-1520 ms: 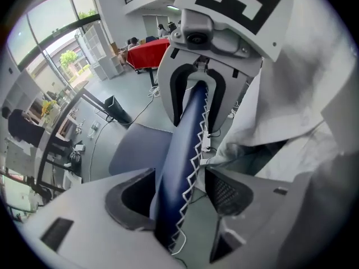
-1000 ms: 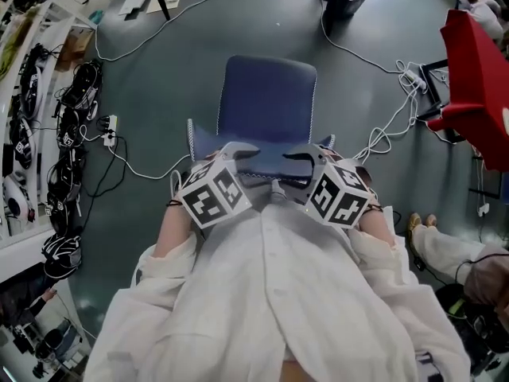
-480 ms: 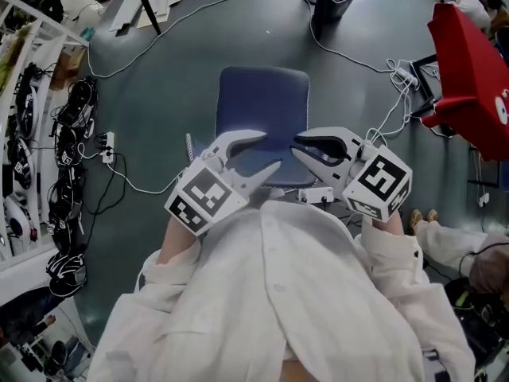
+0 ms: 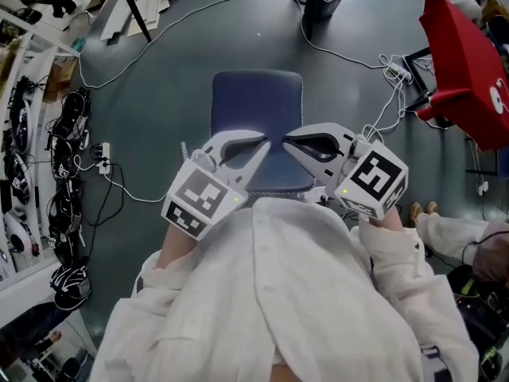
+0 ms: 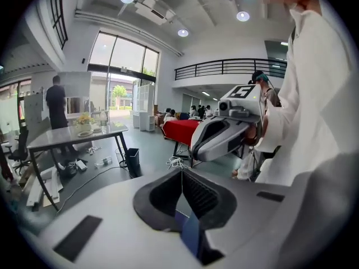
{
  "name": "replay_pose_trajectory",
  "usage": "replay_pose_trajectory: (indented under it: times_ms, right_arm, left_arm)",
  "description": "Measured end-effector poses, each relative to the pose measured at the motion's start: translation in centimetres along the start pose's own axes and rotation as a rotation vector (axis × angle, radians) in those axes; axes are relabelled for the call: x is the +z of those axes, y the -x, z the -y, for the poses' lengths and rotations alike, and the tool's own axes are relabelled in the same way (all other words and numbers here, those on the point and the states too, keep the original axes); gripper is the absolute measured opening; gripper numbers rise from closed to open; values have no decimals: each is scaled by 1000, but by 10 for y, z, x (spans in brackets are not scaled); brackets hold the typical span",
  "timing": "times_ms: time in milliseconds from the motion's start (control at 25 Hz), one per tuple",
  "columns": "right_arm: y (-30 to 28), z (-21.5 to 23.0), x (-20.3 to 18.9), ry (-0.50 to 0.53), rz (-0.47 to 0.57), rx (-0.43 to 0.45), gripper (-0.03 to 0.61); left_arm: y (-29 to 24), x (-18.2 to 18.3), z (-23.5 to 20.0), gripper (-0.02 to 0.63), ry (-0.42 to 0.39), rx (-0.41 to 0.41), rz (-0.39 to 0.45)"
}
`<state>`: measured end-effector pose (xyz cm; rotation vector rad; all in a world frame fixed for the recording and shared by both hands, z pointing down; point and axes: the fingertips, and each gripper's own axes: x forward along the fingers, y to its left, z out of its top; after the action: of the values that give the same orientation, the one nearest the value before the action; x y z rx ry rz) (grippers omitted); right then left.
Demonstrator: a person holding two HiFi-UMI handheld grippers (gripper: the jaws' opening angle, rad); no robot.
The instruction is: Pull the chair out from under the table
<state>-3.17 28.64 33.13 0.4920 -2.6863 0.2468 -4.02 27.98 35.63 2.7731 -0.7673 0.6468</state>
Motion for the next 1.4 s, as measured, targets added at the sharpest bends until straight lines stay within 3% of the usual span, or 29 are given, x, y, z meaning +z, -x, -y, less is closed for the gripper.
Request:
replay_pose_trajectory:
  times_ms: [440,1000,1240,1400]
  right_arm:
    - [14,28,-19,-69,-37,-22,3]
    - [9,24,-27,-62,-88,-5,3]
    - [11,22,-31,-47,-117,26,3]
    - [6,17,-31,-26,-140,29,3]
  left_arm:
    - [-19,-8,-2,15,71,42,-36]
    - [-17,2,0,15,119,18,11]
    - [-18,-14,-2,15,110,34,-19]
    - [-10,-20,-1,15,158,19,-15]
